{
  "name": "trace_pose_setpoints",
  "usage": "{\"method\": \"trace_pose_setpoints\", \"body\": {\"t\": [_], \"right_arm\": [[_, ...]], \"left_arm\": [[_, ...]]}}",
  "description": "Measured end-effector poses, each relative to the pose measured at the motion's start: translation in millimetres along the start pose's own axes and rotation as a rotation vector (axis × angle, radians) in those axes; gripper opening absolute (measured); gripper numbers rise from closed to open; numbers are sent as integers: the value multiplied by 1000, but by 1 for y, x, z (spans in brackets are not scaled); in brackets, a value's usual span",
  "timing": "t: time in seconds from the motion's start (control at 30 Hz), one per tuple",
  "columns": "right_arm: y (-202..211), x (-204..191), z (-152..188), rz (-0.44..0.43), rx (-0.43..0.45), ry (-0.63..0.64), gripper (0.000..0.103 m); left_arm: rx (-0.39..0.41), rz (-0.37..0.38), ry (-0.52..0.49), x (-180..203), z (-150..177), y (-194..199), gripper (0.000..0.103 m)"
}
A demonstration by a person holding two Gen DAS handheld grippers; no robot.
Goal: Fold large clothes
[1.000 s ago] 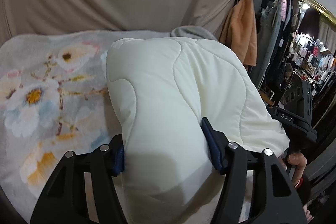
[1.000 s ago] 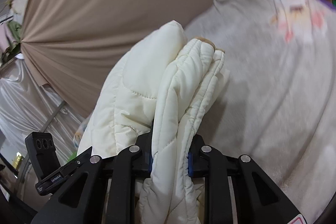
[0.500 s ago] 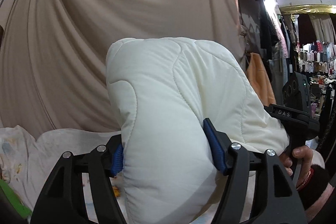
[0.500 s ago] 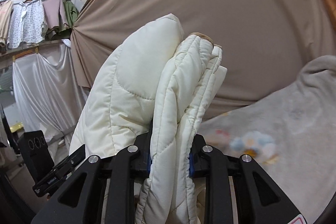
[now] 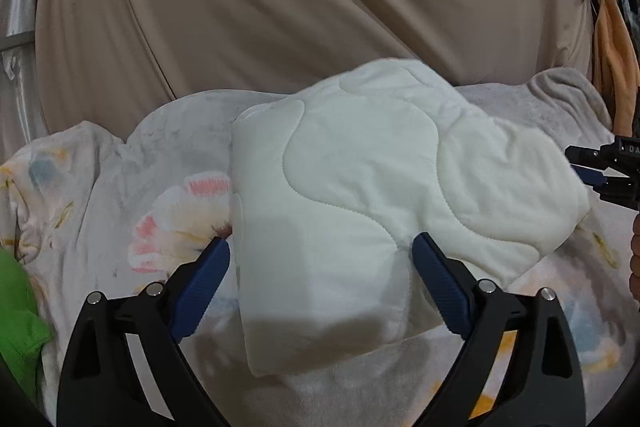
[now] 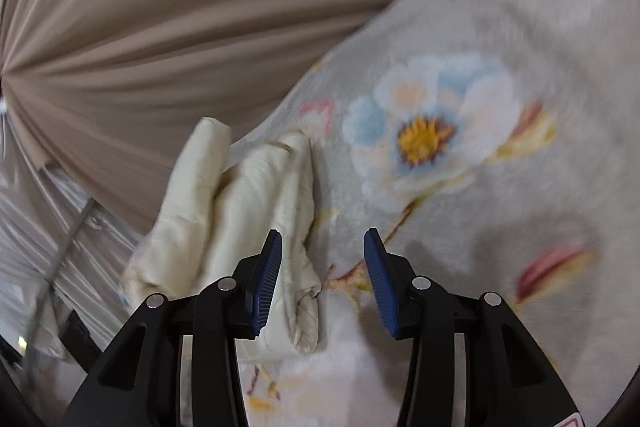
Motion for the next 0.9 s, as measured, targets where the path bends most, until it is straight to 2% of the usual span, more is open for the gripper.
{"method": "trace_pose_setpoints", "body": {"t": [0.13, 0.23, 0.3, 0.33, 0.4, 0.43, 0.47, 0.5, 0.53, 0.6, 0.63, 0.77, 0.9], "right_arm": [[18, -92, 6, -35, 10, 248, 43], [-4, -151, 28, -10, -50, 425, 43], [-33, -171, 35, 63, -55, 497, 46], [-42, -170, 33, 101, -48, 512, 55], [-61, -163, 27, 148, -45, 495, 60], [-74, -151, 28, 168, -84, 473, 44], [-83, -141, 32, 146, -140, 441, 26], [-90, -130, 39, 103, -192, 389, 19], [-87, -124, 39, 104, -177, 370, 17], [-74, -116, 37, 115, -132, 378, 17], [-70, -106, 37, 123, -118, 358, 17], [-93, -65, 53, 155, -188, 298, 19], [-85, -82, 50, 203, -168, 358, 25]], "left_arm": [[4, 50, 84, 4, -21, 19, 93], [-49, 53, 130, 5, -24, 11, 93], [-67, 33, 148, 4, -19, 7, 93], [-71, 23, 154, 2, -15, 5, 94], [-85, 9, 164, -2, -9, 1, 94], [-95, 1, 161, -4, -5, -2, 94], [-106, -7, 155, -7, -2, -5, 94], [-116, -15, 147, -8, 1, -9, 94], [-124, -23, 138, -8, 4, -14, 94], [-142, -32, 122, -6, 11, -24, 95], [-150, -11, 118, -1, 15, -29, 95], [-171, -5, 96, 13, 26, -41, 96], [-172, -19, 113, 9, 28, -39, 97]]}}
Point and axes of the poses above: each gripper's, at about its wrist camera, not at the fingertips, and y roughly against the way its jaws point, x to its right, z to its underside, the point moved 8 cm from there along -y, roughly the way its jaws point, and after that the axes turned 1 degree about -z, right-handed, at the moved point
